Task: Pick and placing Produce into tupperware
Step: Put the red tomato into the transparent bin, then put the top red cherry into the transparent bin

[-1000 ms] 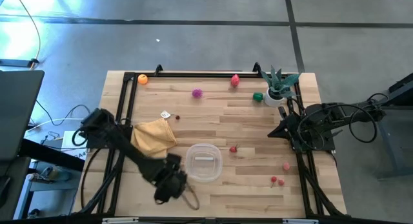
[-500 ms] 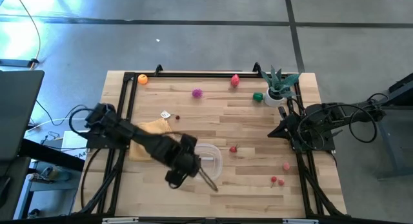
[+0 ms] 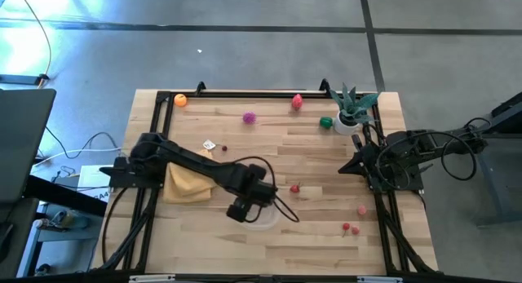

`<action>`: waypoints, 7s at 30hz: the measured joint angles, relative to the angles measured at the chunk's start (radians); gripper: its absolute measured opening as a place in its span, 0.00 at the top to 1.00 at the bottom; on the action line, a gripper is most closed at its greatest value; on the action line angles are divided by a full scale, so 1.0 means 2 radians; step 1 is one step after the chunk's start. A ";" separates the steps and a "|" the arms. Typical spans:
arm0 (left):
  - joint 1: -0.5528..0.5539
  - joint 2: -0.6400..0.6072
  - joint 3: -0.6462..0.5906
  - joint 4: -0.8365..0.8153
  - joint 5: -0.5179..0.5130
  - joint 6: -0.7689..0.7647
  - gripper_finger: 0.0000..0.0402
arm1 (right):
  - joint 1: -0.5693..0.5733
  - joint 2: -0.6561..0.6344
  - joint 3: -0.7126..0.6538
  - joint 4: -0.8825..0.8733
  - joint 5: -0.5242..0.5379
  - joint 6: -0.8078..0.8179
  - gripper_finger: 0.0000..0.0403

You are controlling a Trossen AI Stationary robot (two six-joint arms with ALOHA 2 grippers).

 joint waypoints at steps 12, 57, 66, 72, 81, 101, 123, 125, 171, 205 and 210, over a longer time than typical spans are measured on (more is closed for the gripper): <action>-0.001 0.030 0.003 0.016 0.013 0.017 0.58 | 0.000 0.000 0.000 -0.009 0.000 0.000 1.00; 0.278 -0.163 -0.182 -0.003 -0.028 0.153 0.59 | 0.000 0.000 0.000 -0.022 0.000 0.000 1.00; 0.315 -0.164 -0.269 0.092 0.014 0.177 0.59 | 0.000 0.000 0.000 -0.022 0.000 0.000 1.00; 0.333 -0.164 -0.295 0.111 0.022 0.182 0.59 | 0.000 0.000 0.000 -0.022 0.000 0.000 1.00; 0.336 -0.164 -0.327 0.160 0.072 0.182 0.59 | 0.000 0.000 0.000 -0.022 0.000 0.000 1.00; 0.336 -0.121 -0.327 0.170 0.047 0.177 0.59 | 0.000 0.000 0.000 -0.022 0.000 0.001 1.00; 0.336 -0.105 -0.327 0.176 0.033 0.177 0.59 | 0.000 0.000 0.000 -0.022 0.000 0.000 1.00; 0.336 -0.105 -0.327 0.175 0.033 0.176 0.59 | 0.000 0.000 0.000 -0.022 0.000 0.000 1.00; 0.336 -0.100 -0.297 0.162 0.079 0.196 0.83 | 0.000 0.000 0.000 -0.022 0.000 0.000 1.00; 0.016 -0.053 -0.006 0.116 0.016 0.231 0.83 | 0.000 0.000 0.000 -0.024 0.000 0.000 1.00; 0.011 -0.008 -0.008 0.108 0.016 0.231 0.83 | 0.000 0.000 0.000 -0.026 0.000 0.000 1.00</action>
